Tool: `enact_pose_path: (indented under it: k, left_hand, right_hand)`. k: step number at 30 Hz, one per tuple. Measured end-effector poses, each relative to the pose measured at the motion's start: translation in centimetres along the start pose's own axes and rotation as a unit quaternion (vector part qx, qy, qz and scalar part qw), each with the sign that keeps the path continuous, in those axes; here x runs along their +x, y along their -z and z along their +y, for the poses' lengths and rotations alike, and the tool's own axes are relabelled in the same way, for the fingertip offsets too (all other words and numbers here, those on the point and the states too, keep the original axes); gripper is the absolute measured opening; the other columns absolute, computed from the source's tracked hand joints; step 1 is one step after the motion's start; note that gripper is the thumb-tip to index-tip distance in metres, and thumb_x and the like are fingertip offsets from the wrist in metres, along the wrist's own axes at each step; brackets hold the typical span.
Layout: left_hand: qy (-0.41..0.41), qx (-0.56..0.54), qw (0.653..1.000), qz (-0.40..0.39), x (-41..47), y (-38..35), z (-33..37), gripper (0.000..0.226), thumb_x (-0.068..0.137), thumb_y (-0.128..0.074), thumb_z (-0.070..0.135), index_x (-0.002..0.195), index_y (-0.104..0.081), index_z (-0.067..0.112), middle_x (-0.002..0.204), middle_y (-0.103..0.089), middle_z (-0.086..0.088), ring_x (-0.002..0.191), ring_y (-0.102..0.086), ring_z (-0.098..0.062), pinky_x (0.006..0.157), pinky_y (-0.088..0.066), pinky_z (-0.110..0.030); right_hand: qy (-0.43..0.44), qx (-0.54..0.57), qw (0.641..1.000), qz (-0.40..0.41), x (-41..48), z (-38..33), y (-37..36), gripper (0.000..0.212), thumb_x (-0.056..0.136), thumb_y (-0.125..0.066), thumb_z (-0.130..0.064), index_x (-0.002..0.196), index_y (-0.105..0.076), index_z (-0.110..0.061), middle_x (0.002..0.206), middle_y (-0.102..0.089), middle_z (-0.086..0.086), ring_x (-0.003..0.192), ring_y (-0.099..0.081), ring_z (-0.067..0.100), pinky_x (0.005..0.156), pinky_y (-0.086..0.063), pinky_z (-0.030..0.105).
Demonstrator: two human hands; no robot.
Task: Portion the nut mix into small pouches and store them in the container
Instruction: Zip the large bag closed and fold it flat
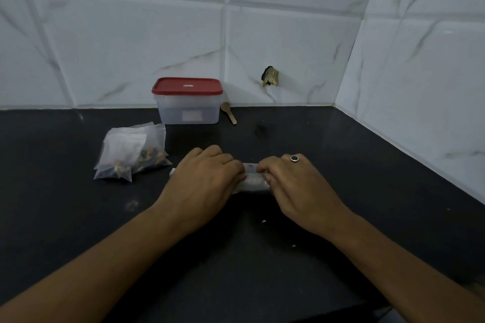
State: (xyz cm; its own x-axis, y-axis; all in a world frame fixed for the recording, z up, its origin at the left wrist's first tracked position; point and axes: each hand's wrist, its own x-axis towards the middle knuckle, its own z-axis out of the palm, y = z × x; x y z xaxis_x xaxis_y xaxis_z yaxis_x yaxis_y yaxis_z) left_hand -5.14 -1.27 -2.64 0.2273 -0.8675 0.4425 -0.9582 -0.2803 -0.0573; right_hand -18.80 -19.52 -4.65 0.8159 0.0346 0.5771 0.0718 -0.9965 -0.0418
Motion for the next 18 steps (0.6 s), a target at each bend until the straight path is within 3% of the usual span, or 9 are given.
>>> enact_pose_path:
  k: [2, 6, 12, 15, 18]
  left_hand:
    - [0.015, -0.019, 1.0, -0.011, 0.0, 0.0, 0.2, 0.04, 0.096, -0.038, 0.046, 0.114, -0.068, 0.027, 0.11, -0.071, 0.004, 0.099, -0.06, -0.015, 0.083, -0.042, -0.032]
    - [0.03, -0.018, 0.999, -0.039, 0.0, -0.2, 0.0, 0.029, 0.103, -0.044, 0.043, 0.125, -0.058, 0.031, 0.121, -0.064, 0.007, 0.108, -0.055, -0.012, 0.093, -0.039, -0.03]
    - [0.072, -0.063, 0.994, -0.046, 0.0, -0.3, 0.0, 0.03, 0.104, -0.042, 0.047, 0.131, -0.04, 0.033, 0.115, -0.065, 0.005, 0.095, -0.063, -0.011, 0.085, -0.053, -0.032]
    - [0.033, -0.072, 0.997, -0.014, -0.3, -0.1, -0.4, 0.037, 0.098, -0.043, 0.052, 0.129, -0.048, 0.034, 0.127, -0.057, 0.007, 0.101, -0.059, -0.007, 0.084, -0.049, -0.025]
    - [-0.004, -0.046, 0.998, -0.034, -0.5, 0.2, -0.8, 0.044, 0.093, -0.042, 0.058, 0.126, -0.058, 0.035, 0.126, -0.058, 0.009, 0.107, -0.056, -0.008, 0.09, -0.048, -0.029]
  right_hand:
    - [0.015, 0.008, 1.0, -0.005, -0.1, 0.1, 0.0, 0.017, 0.104, -0.05, -0.023, 0.111, -0.065, -0.017, 0.105, -0.059, -0.005, 0.09, -0.053, 0.008, 0.083, -0.042, 0.028]
    - [0.026, 0.012, 1.0, 0.003, -0.2, 0.2, 0.3, 0.026, 0.101, -0.057, -0.036, 0.108, -0.07, -0.015, 0.101, -0.06, -0.004, 0.09, -0.053, 0.013, 0.08, -0.044, 0.033]
    - [0.017, 0.01, 1.0, -0.016, 0.0, 0.0, 0.0, 0.015, 0.103, -0.05, -0.023, 0.113, -0.061, -0.023, 0.097, -0.065, -0.008, 0.085, -0.053, 0.01, 0.082, -0.044, 0.037]
    - [0.005, 0.011, 0.999, -0.029, 0.0, 0.2, -0.1, 0.016, 0.103, -0.048, -0.019, 0.114, -0.059, -0.024, 0.095, -0.064, -0.009, 0.08, -0.047, 0.005, 0.081, -0.04, 0.031]
    - [-0.012, 0.018, 0.999, -0.041, 0.1, 0.2, -0.1, 0.017, 0.104, -0.049, -0.017, 0.116, -0.059, -0.024, 0.093, -0.063, -0.011, 0.079, -0.047, 0.003, 0.082, -0.038, 0.029]
